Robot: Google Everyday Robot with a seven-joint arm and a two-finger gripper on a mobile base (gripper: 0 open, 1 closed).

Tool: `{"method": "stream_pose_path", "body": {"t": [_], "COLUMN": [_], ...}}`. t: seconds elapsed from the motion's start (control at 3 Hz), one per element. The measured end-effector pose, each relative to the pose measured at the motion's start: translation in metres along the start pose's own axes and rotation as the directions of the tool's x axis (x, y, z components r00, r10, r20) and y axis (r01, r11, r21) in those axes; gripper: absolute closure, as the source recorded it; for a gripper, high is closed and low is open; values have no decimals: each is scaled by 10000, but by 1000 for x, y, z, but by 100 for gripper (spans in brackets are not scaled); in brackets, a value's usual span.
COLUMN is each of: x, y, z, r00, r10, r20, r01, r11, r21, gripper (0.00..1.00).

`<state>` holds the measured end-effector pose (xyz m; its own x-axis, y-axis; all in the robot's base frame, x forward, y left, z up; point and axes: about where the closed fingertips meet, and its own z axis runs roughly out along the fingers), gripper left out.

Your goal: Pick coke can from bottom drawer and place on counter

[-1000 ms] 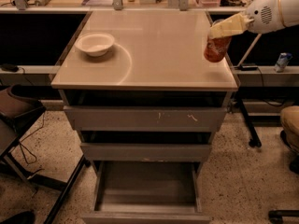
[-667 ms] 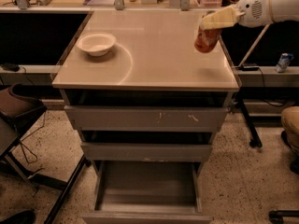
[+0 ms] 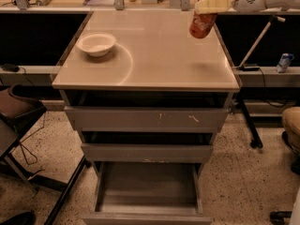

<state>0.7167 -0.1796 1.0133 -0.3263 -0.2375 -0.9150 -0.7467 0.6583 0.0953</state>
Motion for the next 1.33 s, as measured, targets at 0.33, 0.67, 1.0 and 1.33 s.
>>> {"method": "stream_pose_path", "body": {"t": [0.33, 0.67, 1.0, 1.33], "x": [33, 75, 103, 121], "y": [4, 13, 20, 24], "z": [6, 9, 12, 13], "r00": [9963, 9832, 9696, 9592], "r10": [516, 1265, 1727, 2008], "r20": [-687, -1318, -1731, -1991], "r01": [-539, -1353, -1875, -2201], "r11": [9980, 9890, 9795, 9722], "r21": [-326, -605, -733, -798], "gripper": [100, 100, 100, 100]}}
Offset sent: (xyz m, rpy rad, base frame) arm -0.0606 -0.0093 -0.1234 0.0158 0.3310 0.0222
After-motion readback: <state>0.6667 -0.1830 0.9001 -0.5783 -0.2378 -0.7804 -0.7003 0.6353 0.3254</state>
